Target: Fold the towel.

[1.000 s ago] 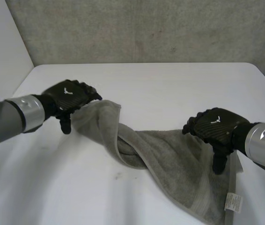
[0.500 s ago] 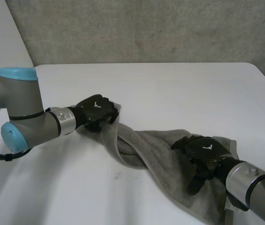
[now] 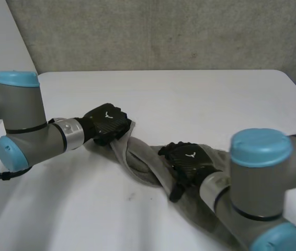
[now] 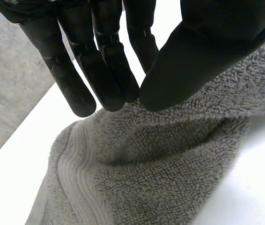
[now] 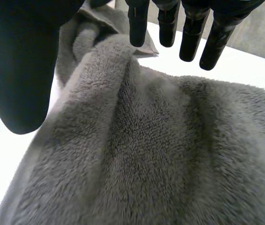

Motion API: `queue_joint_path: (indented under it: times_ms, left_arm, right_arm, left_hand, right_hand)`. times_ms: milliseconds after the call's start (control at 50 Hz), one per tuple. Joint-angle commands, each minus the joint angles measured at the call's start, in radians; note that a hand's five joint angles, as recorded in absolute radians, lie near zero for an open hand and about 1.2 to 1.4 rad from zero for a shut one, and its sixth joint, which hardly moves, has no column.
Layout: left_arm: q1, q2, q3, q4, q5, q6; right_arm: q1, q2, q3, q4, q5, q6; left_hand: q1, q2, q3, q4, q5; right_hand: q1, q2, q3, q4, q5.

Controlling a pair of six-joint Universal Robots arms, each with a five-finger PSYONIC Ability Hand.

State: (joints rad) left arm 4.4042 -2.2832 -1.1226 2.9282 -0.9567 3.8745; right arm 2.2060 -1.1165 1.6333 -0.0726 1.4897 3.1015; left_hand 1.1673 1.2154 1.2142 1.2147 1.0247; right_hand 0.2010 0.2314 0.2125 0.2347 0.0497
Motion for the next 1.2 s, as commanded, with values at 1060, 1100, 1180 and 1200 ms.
queue_joint_path:
  times_ms: [1060, 1100, 1180, 1200]
  left_arm:
    - [-0.195, 0.57, -0.622, 0.186, -0.272, -0.535]
    - [-0.155, 0.568, -0.519, 0.227, -0.301, -0.556]
    - [-0.144, 0.535, -0.426, 0.287, -0.309, -0.624]
    - [-0.144, 0.49, -0.383, 0.314, -0.309, -0.67]
  right_arm:
    - [-0.143, -0.071, -0.352, 0.208, -0.083, -0.273]
    - [-0.147, -0.104, -0.287, 0.208, -0.091, -0.319]
    - [-0.147, -0.135, -0.228, 0.209, -0.109, -0.35]
    - [-0.147, -0.17, -0.198, 0.209, -0.124, -0.36]
  left_hand:
    - [-0.361, -0.409, -0.408, -0.408, -0.393]
    - [-0.361, -0.409, -0.408, -0.408, -0.393]
    - [-0.372, -0.421, -0.419, -0.42, -0.404]
    - [-0.378, -0.426, -0.425, -0.426, -0.41]
  right_hand:
    - [1.195, 1.165, 1.184, 1.162, 1.172]
    - [1.195, 1.165, 1.184, 1.162, 1.172]
    - [1.195, 1.165, 1.184, 1.162, 1.172]
    - [1.195, 1.165, 1.184, 1.162, 1.172]
